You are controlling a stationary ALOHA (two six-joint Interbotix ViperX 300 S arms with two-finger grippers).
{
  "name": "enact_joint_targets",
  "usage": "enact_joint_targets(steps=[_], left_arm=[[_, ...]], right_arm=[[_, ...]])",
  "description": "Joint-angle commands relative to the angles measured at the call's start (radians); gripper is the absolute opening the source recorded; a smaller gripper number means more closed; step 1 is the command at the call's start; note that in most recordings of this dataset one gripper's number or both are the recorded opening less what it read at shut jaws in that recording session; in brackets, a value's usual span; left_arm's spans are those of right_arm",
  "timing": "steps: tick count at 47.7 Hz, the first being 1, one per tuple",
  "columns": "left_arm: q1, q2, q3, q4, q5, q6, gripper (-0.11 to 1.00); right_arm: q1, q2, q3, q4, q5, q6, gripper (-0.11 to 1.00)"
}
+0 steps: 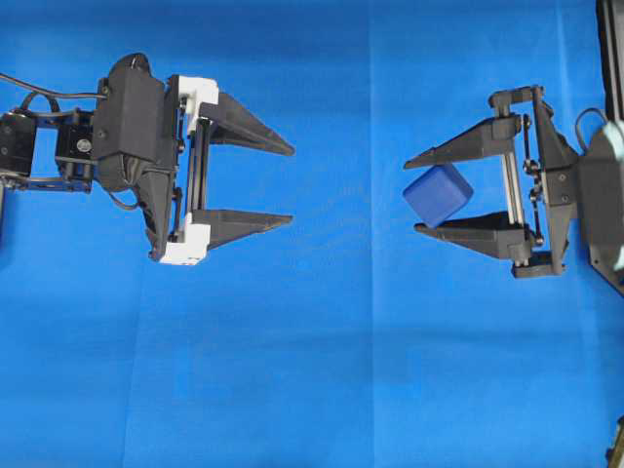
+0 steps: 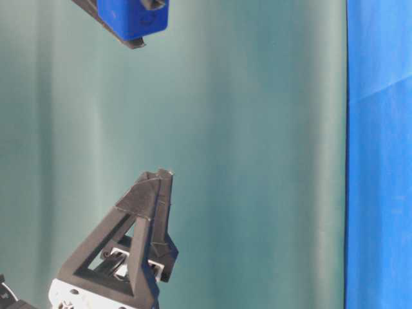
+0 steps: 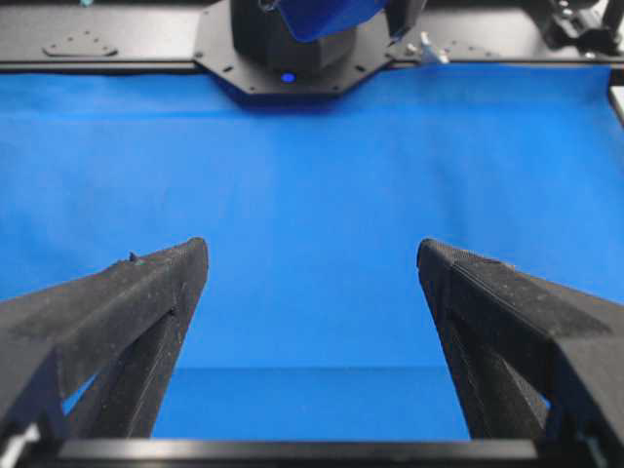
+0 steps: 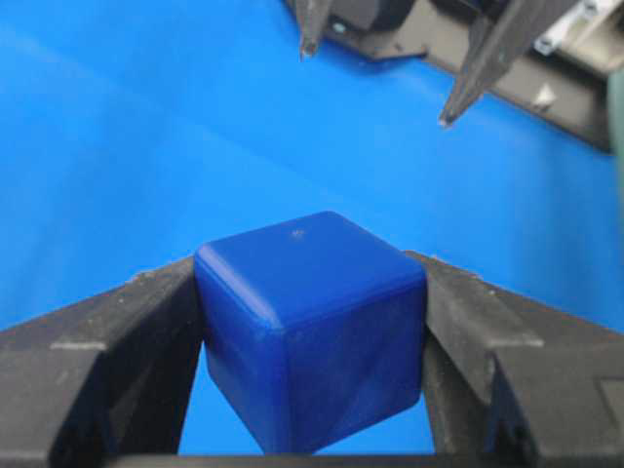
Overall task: Handover the blue block to the right arm after grasping it with the left arm, then place it in the designated position.
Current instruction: 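Pull the cube back toward the right side with the right gripper, then lower the cube with the right gripper toward the table center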
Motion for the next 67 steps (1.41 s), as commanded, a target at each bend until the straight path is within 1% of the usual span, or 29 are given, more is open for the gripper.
enact_joint_targets(steps=[1,4,7,67], left_arm=[[0.003,-0.020,-0.018,0.002,-0.009,0.002,0.90],[0.003,-0.020,-0.018,0.002,-0.009,0.002,0.90],[0.003,-0.018,-0.018,0.002,-0.009,0.002,0.90],[0.003,-0.020,-0.023,0.002,-0.009,0.006,0.90]], right_arm=[[0.002,-0.008,-0.031,0.005,-0.005,0.077,0.48],[0.002,-0.008,-0.032,0.005,-0.005,0.117,0.48],[0.002,-0.008,-0.034,0.005,0.000,0.137,0.48],[0.002,-0.008,-0.038,0.005,0.015,0.140,0.48]])
